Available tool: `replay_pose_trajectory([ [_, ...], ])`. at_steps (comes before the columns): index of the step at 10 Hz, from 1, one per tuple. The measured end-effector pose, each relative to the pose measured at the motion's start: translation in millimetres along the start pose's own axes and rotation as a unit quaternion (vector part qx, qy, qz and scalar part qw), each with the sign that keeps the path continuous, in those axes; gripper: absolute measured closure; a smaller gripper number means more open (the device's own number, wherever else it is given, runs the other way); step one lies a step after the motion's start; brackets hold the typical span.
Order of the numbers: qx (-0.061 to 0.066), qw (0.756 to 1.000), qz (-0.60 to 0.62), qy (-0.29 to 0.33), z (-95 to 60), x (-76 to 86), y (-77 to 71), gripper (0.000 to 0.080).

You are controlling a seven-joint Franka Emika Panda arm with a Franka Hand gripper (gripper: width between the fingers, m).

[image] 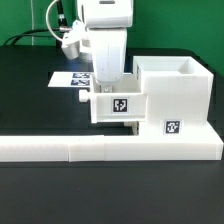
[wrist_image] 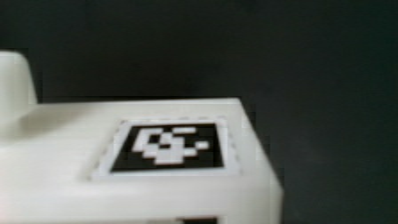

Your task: Assemble drawer

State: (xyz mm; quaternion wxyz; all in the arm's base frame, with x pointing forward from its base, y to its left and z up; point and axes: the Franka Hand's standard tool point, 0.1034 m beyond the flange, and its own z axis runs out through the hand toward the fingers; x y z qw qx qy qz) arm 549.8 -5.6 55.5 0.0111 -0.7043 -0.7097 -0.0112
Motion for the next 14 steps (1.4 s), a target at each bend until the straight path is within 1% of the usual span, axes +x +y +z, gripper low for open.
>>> replay_pose_trajectory([
  [2, 0.000, 1.000, 0.000, 0.000, 0.0, -0.1, 0.0, 0.0757],
  [3, 0.000, 1.000, -0.001, 0.001, 0.5, 1.8, 0.8, 0.0757],
  [4, -0.001, 1.000, -0.005, 0.003, 1.7, 7.6, 4.3, 0.0757],
  [5, -0.001, 1.000, -0.009, 0.003, 2.3, 8.4, 4.5, 0.0757],
  [6, -0.001, 1.000, -0.009, 0.003, 2.5, 8.5, 4.6, 0.0757],
  [7, -0.005, 1.000, -0.011, 0.003, 3.0, 8.5, 4.7, 0.0757],
  [11, -0.006, 1.000, -0.006, 0.003, 2.4, 7.2, 5.3, 0.0750],
  [12, -0.005, 1.000, -0.004, 0.001, -1.5, 6.3, 7.9, 0.0547],
  [13, -0.006, 1.000, -0.003, -0.001, -6.3, 6.8, 10.6, 0.0547],
  [14, -0.004, 1.000, -0.004, -0.003, -11.7, 7.2, 11.8, 0.0346],
])
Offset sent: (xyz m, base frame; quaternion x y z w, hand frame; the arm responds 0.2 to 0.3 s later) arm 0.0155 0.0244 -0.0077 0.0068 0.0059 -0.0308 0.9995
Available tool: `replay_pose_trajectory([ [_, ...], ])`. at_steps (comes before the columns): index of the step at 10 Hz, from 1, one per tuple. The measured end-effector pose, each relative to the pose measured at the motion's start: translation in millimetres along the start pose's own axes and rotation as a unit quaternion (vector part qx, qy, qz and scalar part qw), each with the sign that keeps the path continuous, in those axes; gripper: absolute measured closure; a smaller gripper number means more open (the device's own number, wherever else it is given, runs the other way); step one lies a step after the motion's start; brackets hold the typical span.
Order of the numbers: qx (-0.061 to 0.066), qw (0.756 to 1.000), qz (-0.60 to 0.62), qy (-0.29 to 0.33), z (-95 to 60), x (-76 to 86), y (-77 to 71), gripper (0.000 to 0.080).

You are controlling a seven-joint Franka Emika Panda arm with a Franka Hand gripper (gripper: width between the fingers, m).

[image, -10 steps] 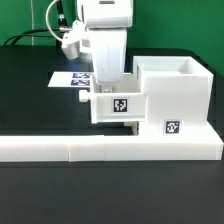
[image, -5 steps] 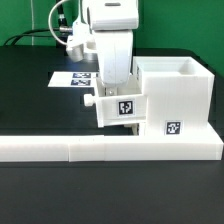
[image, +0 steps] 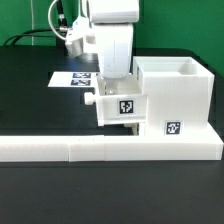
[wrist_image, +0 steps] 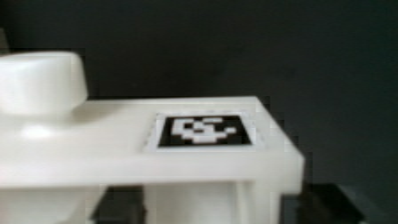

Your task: Assemble drawer

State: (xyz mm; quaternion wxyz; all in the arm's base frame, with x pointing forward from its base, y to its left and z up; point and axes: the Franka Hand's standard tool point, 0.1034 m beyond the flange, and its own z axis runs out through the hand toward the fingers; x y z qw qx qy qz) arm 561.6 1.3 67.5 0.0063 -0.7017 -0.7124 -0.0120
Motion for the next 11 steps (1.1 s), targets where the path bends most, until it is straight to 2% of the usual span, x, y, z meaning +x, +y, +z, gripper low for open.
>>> replay_pose_trajectory([
  [1, 0.005, 1.000, -0.001, -0.004, -7.3, -0.8, 0.9, 0.0222],
  [2, 0.007, 1.000, -0.001, -0.008, -15.8, -3.4, 1.8, 0.0222],
  [3, 0.007, 1.000, -0.006, -0.012, -24.2, -9.6, 2.4, 0.0163],
  [4, 0.004, 1.000, -0.014, -0.015, -29.5, -19.2, 3.0, 0.0153],
  [6, 0.015, 0.999, -0.048, -0.017, -30.1, -44.0, -2.3, 0.0151],
  [9, 0.017, 0.999, -0.048, -0.012, -27.3, -44.4, -3.6, 0.0151],
  [11, 0.023, 0.997, -0.057, 0.043, -19.4, -63.0, -7.1, 0.0151],
])
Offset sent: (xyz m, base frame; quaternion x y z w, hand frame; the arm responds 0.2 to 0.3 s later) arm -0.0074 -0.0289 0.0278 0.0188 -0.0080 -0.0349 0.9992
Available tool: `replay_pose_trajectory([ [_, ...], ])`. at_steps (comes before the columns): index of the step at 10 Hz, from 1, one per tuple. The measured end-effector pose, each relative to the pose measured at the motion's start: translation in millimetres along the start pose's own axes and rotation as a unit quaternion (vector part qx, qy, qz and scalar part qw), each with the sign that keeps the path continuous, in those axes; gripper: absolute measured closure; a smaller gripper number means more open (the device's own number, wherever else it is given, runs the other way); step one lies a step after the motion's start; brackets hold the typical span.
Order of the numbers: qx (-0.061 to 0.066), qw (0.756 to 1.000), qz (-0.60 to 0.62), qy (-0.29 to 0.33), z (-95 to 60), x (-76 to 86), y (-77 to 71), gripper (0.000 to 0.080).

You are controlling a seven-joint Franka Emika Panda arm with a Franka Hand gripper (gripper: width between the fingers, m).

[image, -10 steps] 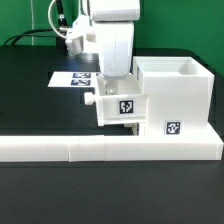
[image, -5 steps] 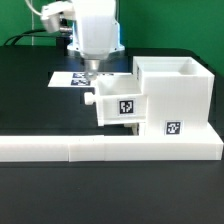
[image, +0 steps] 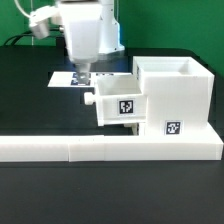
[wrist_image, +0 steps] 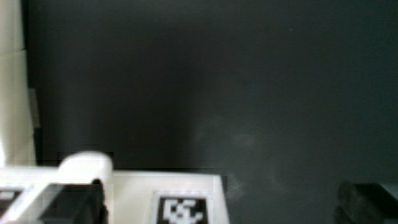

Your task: Assemble drawer

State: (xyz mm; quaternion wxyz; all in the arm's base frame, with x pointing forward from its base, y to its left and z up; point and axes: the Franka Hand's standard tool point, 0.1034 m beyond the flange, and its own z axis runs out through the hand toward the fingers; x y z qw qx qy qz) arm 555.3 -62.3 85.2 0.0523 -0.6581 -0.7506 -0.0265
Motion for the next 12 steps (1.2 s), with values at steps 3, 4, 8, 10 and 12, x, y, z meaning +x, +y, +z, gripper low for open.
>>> replay_pose_trajectory([
  [3, 0.014, 0.998, -0.003, 0.057, 11.8, -16.5, -4.4, 0.0151],
  [4, 0.016, 0.998, 0.000, 0.062, 17.7, -16.0, -4.8, 0.0151],
  [8, 0.025, 0.997, 0.022, 0.070, 26.5, 17.6, 1.6, 0.0151],
  [10, 0.028, 0.996, 0.034, 0.074, 28.0, 38.4, 6.2, 0.0151],
  [12, 0.033, 0.995, 0.045, 0.077, 30.4, 57.9, 9.2, 0.0151],
])
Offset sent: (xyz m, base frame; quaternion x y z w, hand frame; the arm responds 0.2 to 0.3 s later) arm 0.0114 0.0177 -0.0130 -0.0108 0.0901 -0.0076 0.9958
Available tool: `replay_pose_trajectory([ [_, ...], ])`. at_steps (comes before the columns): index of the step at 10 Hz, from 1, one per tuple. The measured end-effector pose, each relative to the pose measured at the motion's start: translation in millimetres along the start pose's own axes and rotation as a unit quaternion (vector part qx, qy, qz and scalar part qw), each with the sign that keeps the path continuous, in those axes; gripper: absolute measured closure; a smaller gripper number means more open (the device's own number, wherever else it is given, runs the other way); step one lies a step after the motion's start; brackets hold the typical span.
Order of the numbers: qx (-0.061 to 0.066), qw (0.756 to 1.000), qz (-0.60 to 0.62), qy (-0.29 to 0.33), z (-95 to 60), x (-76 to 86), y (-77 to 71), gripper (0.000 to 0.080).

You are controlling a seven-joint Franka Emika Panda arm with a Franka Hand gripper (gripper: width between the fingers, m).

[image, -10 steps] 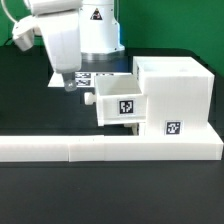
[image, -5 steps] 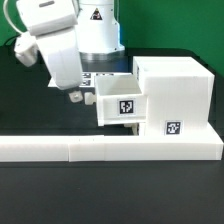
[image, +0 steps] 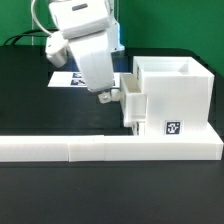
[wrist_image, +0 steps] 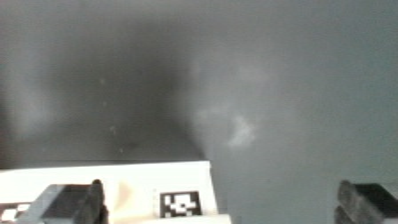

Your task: Assemble drawer

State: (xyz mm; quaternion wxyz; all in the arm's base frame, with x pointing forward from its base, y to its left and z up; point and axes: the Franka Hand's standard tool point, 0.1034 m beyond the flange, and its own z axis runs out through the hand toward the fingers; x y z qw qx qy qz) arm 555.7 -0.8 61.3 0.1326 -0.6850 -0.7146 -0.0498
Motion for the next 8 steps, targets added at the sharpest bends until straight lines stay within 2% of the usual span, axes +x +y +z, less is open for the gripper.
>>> replay_pose_trajectory([
  [2, 0.005, 1.000, 0.009, 0.001, 5.4, 11.5, -0.3, 0.0151],
  [3, 0.005, 1.000, 0.008, 0.000, 5.3, 9.2, -1.1, 0.0151],
  [5, 0.018, 1.000, -0.021, 0.001, -5.3, -22.8, -8.1, 0.0151],
  [6, 0.019, 0.999, -0.027, -0.004, -12.9, -37.3, -8.1, 0.0151],
  [7, 0.015, 1.000, -0.024, -0.007, -17.9, -42.3, -7.5, 0.0151],
  [8, 0.018, 1.000, -0.025, -0.006, -14.6, -39.9, -8.7, 0.0151],
])
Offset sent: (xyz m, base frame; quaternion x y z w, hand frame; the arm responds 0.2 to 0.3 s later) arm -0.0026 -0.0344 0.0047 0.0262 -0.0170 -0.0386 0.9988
